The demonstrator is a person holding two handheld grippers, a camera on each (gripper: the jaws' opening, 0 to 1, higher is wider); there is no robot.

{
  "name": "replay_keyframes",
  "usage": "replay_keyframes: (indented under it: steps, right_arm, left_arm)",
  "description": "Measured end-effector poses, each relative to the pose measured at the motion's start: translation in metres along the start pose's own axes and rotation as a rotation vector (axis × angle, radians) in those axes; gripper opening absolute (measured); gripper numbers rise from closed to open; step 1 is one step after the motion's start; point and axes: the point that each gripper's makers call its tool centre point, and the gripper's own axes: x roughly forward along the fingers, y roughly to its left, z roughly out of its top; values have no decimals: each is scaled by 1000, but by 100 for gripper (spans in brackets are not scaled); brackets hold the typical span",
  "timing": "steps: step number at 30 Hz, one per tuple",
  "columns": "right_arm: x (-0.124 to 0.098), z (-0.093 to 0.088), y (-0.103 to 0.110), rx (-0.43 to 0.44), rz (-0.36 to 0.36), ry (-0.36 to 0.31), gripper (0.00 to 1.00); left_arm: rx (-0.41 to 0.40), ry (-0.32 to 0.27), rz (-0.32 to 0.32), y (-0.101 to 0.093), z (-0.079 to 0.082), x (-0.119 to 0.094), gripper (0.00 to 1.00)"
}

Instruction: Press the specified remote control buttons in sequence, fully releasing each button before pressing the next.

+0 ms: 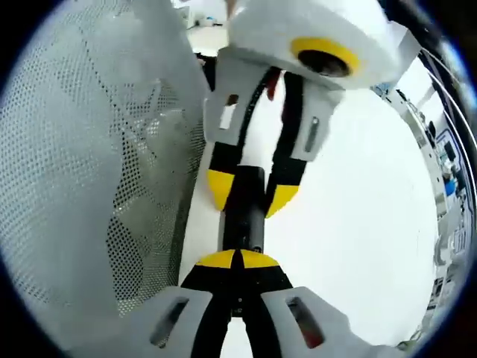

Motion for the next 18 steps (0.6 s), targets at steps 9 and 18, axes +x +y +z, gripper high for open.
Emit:
replay_keyframes:
  steps: [9,18]
  right_arm:
    - [8,-2,3,-98,29,48,0]
    - [11,-1,6,-524,180,179,0]
  left_arm:
    - [-11,-13,-2,0,0,0,25]
    - [-44,-49,2,0,1,-1,25]
